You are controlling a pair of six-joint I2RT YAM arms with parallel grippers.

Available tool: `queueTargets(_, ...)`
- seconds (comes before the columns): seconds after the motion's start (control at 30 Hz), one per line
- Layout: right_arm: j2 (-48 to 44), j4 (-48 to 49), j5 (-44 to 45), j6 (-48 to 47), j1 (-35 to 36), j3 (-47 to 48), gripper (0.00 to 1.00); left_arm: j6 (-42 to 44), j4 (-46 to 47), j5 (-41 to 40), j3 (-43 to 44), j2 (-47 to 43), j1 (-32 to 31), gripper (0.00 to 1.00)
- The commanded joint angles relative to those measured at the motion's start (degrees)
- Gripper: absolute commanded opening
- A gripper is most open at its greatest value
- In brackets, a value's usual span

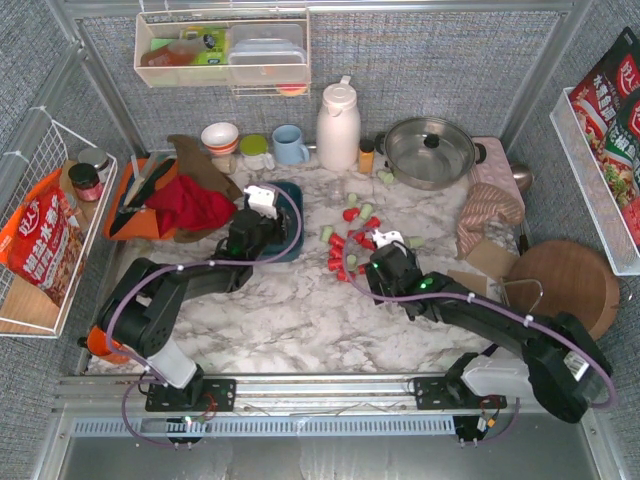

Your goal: Mix the coffee capsules in the storage basket

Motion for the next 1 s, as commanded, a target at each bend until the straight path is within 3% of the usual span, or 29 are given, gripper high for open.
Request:
queueTargets(0.0, 3.99, 4.94, -3.22, -1.13, -1.77, 0.97, 0.76, -2.31, -2.58, -0.34, 1.03, 1.13, 0.28, 0.54)
queueTargets(0.13, 7.5, 5.21, -3.57, 0.2, -3.6, 2.18, 0.74, -2.16, -2.35, -0.4, 0.35, 0.34, 0.28, 0.71)
queueTargets(0.23, 9.29, 5.89, -3.67, 0.71, -4.4, 2.27, 0.73, -1.74, -0.57, 0.89, -1.12, -1.29, 0.22, 0.98)
queueTargets(0.73, 15.15, 7.1, -4.1, 0.58, -5.56, 4.01, 0.58, -1.2, 1.84, 8.14, -4.88, -6.57, -1.2, 0.99)
queueTargets(0.9, 15.34, 7.05, -6.44, -1.06, -5.56, 4.62, 0.37, -1.97, 0.99, 10.03, -4.73, -6.8, -1.8, 0.99)
queueTargets(0.97, 14.38, 6.86, -7.28, -1.6, -5.48, 4.56, 0.33, -3.63, -0.7, 10.81, -3.85, -6.91, -1.89, 0.99)
